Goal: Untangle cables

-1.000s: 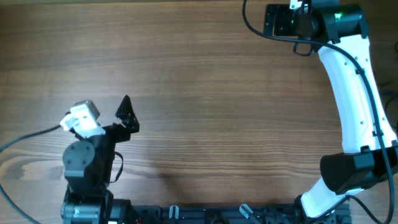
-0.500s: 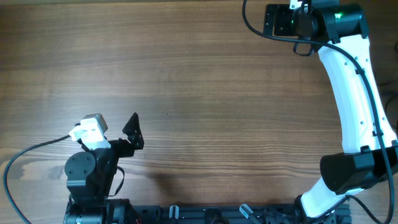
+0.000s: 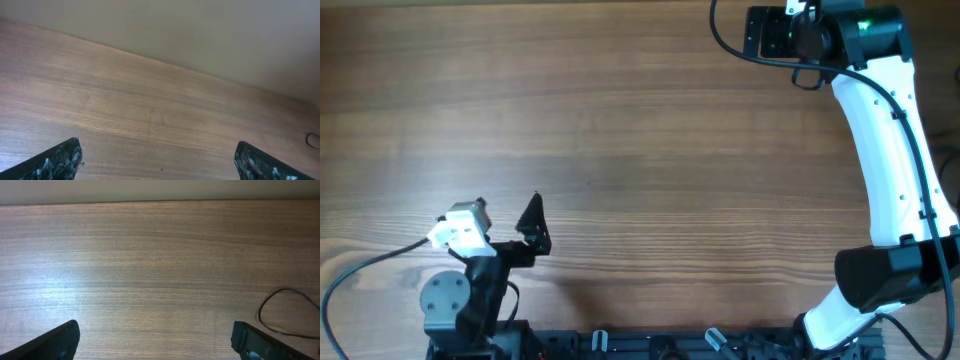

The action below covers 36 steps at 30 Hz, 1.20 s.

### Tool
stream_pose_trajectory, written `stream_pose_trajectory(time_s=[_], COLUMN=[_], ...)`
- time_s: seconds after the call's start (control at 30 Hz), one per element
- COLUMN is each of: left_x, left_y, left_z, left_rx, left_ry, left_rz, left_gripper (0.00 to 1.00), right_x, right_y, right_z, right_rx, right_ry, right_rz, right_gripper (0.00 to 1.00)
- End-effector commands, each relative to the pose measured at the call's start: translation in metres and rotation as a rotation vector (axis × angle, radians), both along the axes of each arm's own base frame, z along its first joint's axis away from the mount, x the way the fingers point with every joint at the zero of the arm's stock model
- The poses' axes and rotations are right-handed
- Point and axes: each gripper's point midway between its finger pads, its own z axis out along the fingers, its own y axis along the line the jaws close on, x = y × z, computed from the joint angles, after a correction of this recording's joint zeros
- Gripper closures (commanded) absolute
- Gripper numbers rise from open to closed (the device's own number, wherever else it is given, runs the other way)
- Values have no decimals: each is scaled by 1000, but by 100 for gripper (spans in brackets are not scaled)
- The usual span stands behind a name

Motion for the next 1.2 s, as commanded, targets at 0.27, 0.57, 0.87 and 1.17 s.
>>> stream_pose_trajectory(time_s=[0.27, 0.57, 0.87, 1.17], left_x=[-11, -10, -7, 18], left_y=[-8, -11, -5, -1], left_z=[-12, -25, -22, -29], left_rx=[18, 17, 24, -10], left_ry=[-19, -11, -32, -166], left_rz=[-38, -51, -17, 22], left_gripper=[0, 0, 0, 0], right_x=[2, 2, 2, 2], right_y=[4, 4, 4, 4], right_z=[-4, -4, -4, -4], right_rx=[0, 0, 0, 0], right_ry=[10, 10, 10, 10], right_rz=[22, 22, 21, 21], right_gripper=[0, 0, 0, 0])
